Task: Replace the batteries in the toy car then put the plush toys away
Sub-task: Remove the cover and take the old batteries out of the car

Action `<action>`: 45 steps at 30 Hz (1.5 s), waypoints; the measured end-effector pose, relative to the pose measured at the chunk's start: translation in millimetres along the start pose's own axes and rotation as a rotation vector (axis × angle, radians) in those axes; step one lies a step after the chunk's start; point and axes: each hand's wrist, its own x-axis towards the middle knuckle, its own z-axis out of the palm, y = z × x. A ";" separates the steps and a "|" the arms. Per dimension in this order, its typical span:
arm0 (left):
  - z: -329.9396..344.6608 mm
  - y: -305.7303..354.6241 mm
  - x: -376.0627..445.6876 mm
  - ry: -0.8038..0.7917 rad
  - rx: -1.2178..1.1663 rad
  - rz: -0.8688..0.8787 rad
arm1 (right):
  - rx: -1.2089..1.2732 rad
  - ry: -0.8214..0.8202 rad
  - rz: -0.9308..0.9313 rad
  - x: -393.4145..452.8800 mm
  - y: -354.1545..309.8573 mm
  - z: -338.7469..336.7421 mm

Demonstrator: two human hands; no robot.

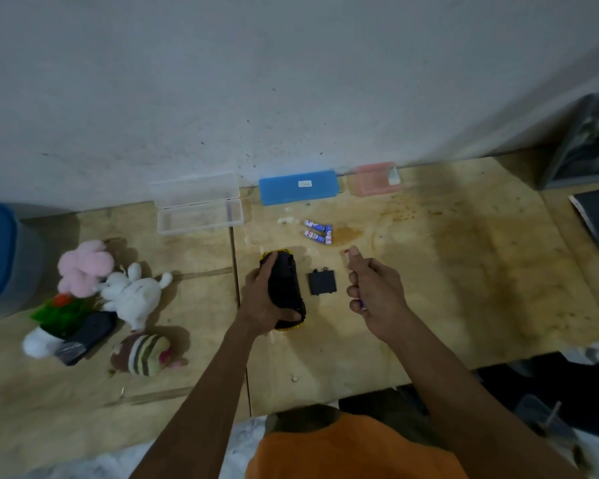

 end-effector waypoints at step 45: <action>146.8 181.6 242.4 0.436 0.323 0.211 | -0.060 -0.080 0.245 280.7 -85.7 -83.7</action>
